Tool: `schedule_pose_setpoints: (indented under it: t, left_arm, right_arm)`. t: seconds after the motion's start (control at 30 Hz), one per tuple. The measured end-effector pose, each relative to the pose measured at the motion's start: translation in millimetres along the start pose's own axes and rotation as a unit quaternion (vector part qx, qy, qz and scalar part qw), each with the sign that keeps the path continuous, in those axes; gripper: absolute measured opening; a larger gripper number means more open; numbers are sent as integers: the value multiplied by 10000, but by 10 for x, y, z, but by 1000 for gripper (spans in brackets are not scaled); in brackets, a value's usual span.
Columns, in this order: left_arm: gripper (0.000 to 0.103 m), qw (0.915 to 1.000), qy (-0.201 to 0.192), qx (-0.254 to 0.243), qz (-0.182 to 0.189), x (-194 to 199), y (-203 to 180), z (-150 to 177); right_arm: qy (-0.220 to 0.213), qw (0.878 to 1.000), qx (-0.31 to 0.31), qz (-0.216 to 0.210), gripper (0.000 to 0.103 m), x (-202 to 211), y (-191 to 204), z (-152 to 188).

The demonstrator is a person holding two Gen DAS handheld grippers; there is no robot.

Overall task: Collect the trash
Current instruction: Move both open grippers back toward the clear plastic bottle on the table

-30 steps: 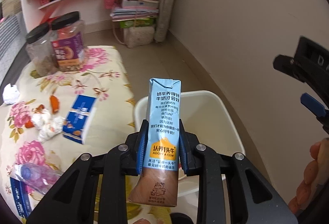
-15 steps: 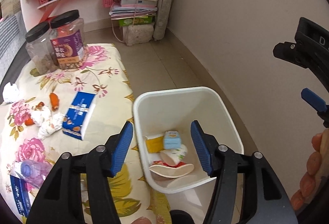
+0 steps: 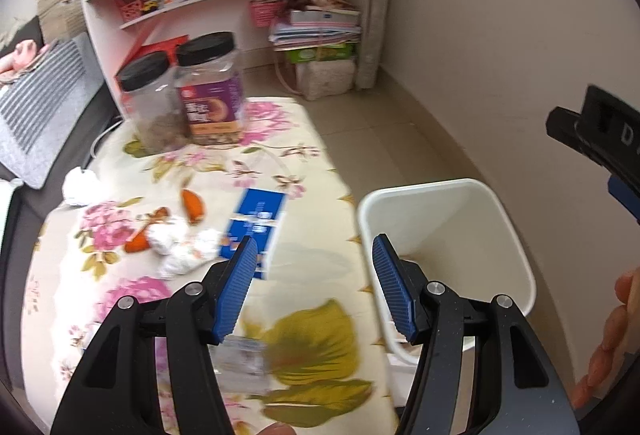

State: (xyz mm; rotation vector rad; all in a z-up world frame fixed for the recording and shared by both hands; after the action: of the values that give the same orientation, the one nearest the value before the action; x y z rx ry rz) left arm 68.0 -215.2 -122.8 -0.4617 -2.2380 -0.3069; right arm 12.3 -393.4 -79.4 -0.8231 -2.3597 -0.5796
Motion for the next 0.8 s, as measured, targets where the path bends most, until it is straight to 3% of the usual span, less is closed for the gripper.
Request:
schedule_pose_setpoints:
  t: [0.47, 0.57, 0.8]
  left_arm:
    - [60, 9961, 172, 694, -508, 2, 1028, 167]
    - [67, 9948, 232, 809, -580, 0, 1204, 225]
    - [67, 9918, 398, 946, -763, 5, 1542, 371]
  right_arm:
    - [172, 9942, 1052, -130, 96, -9, 891, 515]
    - [239, 9921, 1216, -193, 96, -17, 1059, 623]
    - [366, 9869, 1519, -394, 96, -8, 1427, 824]
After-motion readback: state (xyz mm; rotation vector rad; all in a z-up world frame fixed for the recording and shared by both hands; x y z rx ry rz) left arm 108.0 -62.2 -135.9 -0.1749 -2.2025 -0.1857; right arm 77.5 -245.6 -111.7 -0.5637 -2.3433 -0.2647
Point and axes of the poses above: each gripper's, at about its wrist camera, not at the fingertips, and x roughly against the way its jaws point, y to its left, z to its underside, the point moved 6 cm from there along -x, roughly the way its jaws point, and after that the axes turned 5 degrees about -x, right-handed, at the moved point
